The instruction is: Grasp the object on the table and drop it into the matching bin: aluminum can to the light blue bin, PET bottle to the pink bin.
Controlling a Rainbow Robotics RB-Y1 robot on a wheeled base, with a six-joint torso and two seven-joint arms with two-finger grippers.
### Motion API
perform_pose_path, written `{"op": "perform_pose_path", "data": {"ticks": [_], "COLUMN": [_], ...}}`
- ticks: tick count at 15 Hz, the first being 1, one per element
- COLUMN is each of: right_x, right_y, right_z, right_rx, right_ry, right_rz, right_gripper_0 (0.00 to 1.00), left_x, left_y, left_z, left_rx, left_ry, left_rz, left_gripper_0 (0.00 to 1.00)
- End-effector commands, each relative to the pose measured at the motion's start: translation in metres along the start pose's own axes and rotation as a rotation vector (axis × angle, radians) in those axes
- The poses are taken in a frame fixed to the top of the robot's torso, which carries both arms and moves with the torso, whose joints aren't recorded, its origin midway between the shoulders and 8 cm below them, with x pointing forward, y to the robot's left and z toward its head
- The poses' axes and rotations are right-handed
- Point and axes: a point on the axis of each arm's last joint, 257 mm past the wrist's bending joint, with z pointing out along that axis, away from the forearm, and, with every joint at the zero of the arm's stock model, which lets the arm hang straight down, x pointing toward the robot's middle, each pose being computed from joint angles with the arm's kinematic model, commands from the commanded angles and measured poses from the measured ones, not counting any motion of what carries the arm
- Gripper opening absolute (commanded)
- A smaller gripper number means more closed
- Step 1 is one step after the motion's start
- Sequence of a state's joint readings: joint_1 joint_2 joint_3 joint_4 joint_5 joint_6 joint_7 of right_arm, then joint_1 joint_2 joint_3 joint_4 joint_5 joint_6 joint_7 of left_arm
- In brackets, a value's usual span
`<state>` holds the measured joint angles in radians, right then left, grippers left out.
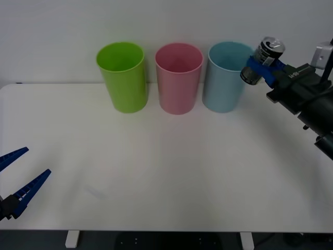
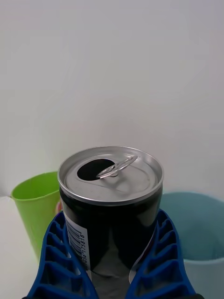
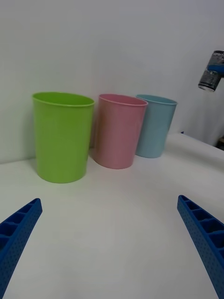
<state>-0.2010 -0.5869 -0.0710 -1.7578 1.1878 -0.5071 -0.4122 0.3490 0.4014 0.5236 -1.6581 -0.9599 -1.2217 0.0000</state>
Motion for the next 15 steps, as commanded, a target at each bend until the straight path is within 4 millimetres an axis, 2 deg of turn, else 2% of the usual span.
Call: {"op": "perform_pose_path", "data": {"ticks": [1, 3, 6, 15], "right_x": [-0.007, -0.009, -0.007, 0.021], "right_y": [-0.025, -0.044, -0.06, -0.09], "right_z": [0.023, 0.039, 0.059, 0.124], "right_rx": [0.001, 0.027, 0.05, 0.114], "right_ry": [0.012, 0.021, 0.032, 0.116], "right_rz": [-0.023, -0.047, -0.058, -0.066], "right_gripper_0": [0.0, 0.0, 0.0, 0.0], "left_x": [0.0, 0.0, 0.0, 0.0], "left_y": [0.0, 0.0, 0.0, 0.0], "left_z": [0.0, 0.0, 0.0, 0.0], "left_rx": [0.0, 0.0, 0.0, 0.0], "left_ry": [0.0, 0.0, 0.0, 0.0], "left_rz": [0.0, 0.0, 0.0, 0.0], "left_gripper_0": [1.0, 1.0, 1.0, 1.0]}}
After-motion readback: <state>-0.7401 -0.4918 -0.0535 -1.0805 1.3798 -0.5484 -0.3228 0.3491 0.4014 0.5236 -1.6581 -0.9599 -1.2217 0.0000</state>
